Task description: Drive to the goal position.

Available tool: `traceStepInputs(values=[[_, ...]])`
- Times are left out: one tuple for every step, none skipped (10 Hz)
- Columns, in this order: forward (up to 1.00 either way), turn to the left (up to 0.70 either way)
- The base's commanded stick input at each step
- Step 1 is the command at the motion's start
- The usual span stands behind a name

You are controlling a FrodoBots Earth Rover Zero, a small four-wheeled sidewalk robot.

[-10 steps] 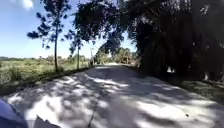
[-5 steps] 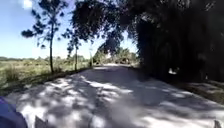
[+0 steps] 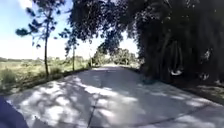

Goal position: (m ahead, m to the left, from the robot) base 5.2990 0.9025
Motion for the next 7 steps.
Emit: traceStepInputs(values=[[0.7, 0.0], [0.7, 0.0], [0.7, 0.0], [0.7, 0.0], [0.7, 0.0], [0.7, 0.0], [0.7, 0.0]])
